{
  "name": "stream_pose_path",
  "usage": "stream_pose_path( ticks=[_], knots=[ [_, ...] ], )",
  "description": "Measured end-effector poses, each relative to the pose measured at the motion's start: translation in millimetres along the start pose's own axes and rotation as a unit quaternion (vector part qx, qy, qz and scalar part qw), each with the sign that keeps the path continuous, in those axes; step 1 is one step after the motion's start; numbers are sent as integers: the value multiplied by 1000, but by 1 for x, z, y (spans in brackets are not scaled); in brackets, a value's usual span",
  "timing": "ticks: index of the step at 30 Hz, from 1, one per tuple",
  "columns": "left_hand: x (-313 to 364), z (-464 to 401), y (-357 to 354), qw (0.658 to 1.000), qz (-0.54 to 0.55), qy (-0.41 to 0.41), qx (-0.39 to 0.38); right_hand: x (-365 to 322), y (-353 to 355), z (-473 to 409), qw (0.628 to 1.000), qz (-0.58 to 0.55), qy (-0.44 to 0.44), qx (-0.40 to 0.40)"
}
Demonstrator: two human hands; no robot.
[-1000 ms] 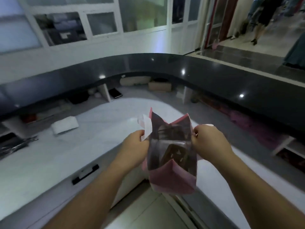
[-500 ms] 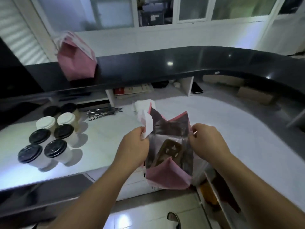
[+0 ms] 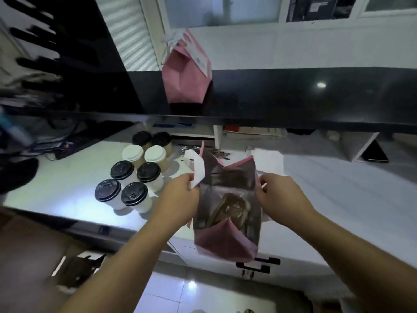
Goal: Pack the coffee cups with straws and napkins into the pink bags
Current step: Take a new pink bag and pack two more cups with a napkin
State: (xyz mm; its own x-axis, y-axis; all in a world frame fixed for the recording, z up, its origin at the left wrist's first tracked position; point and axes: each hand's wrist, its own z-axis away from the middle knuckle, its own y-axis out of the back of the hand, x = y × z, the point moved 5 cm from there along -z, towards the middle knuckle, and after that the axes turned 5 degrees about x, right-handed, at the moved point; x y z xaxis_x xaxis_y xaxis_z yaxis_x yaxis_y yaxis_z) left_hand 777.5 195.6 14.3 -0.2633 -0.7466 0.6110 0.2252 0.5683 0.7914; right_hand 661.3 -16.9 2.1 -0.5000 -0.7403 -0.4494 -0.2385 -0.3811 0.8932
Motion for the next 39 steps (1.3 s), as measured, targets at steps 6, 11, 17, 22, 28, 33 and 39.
stream_pose_path(
  ticks=[6, 11, 17, 22, 28, 33, 39],
  knots=[
    [-25, -44, 15, 1000, 1, 11, 17, -28, -13, -46, 999, -35, -2, -13],
    [-46, -85, 21, 1000, 3, -23, -11, -47, -32, -65, 999, -41, -31, 12],
    [-77, -121, 20, 995, 42, -61, -67, -63, -58, -77, 995, -21, -85, 47],
    [-88, -133, 10, 983, 90, -72, -145, -72, -69, -79, 992, -12, -107, 72],
    [-104, -129, 19, 954, 130, -82, -259, -75, -72, -77, 993, -19, -104, 60],
    [-165, -139, 40, 988, -37, -68, -133, -74, -70, -75, 993, -53, -91, 53],
    [-224, -134, 33, 966, -241, -21, -89, -76, -73, -78, 993, -56, -75, 70]
  ],
)
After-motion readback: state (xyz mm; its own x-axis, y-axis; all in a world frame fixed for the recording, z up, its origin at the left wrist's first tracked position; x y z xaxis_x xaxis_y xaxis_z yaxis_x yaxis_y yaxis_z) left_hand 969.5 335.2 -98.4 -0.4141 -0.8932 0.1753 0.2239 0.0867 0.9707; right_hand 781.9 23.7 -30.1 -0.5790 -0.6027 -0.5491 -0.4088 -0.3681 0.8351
